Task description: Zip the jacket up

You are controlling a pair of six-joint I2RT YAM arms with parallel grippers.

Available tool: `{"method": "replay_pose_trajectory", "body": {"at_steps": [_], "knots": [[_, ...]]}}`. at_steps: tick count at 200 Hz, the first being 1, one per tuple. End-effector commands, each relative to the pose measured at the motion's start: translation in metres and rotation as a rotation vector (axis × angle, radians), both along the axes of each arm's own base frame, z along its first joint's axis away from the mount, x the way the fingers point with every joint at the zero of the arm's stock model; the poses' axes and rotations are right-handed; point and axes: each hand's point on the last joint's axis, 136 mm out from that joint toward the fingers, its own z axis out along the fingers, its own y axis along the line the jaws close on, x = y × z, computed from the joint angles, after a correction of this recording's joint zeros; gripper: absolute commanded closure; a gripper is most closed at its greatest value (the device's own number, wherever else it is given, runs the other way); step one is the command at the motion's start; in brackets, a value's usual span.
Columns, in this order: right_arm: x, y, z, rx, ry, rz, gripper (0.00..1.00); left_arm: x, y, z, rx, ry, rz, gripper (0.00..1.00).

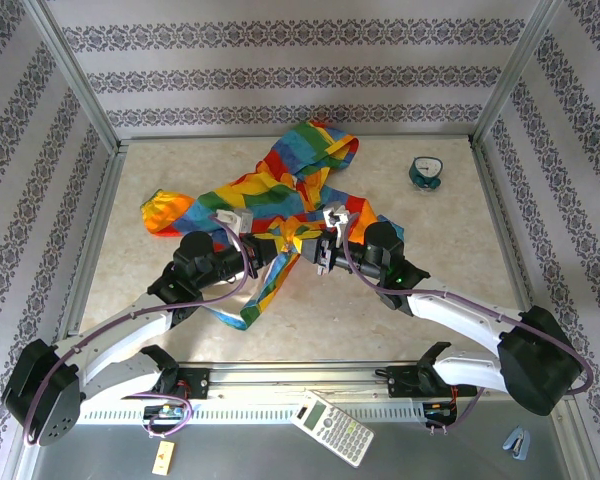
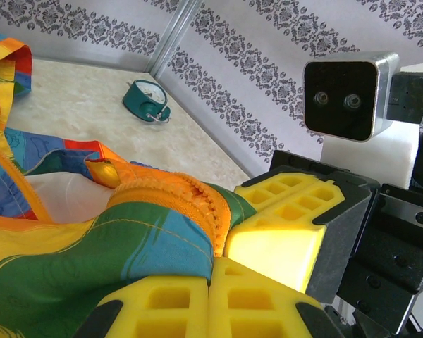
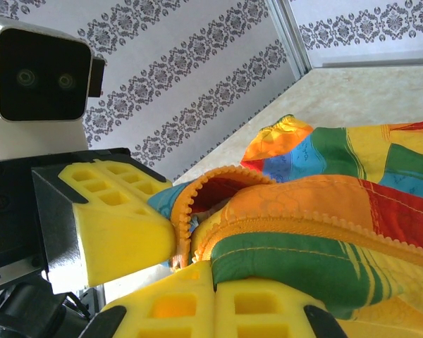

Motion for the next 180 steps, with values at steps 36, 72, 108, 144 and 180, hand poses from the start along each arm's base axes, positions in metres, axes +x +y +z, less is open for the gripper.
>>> {"method": "replay_pose_trajectory", "body": {"at_steps": [36, 72, 108, 144, 180], "knots": [[0.0048, -0.0001, 0.0137, 0.046, -0.021, -0.008, 1.00, -0.0017, 0.0011, 0.0085, -0.045, -0.034, -0.010, 1.00], [0.0070, -0.0016, 0.0118, 0.046, -0.010, -0.024, 1.00, -0.0030, 0.0012, 0.0073, -0.049, -0.034, -0.014, 1.00], [0.0057, -0.0017, 0.0132, 0.050, -0.011, -0.020, 1.00, -0.0027, 0.0016, 0.0037, -0.065, -0.032, -0.009, 1.00], [0.0041, -0.0011, 0.0122, 0.054, -0.006, -0.011, 1.00, -0.0011, -0.0003, 0.0040, -0.090, -0.025, -0.011, 1.00], [0.0050, -0.0014, 0.0140, 0.062, -0.002, -0.016, 1.00, -0.0014, -0.0010, 0.0042, -0.106, -0.024, -0.017, 1.00]]}}
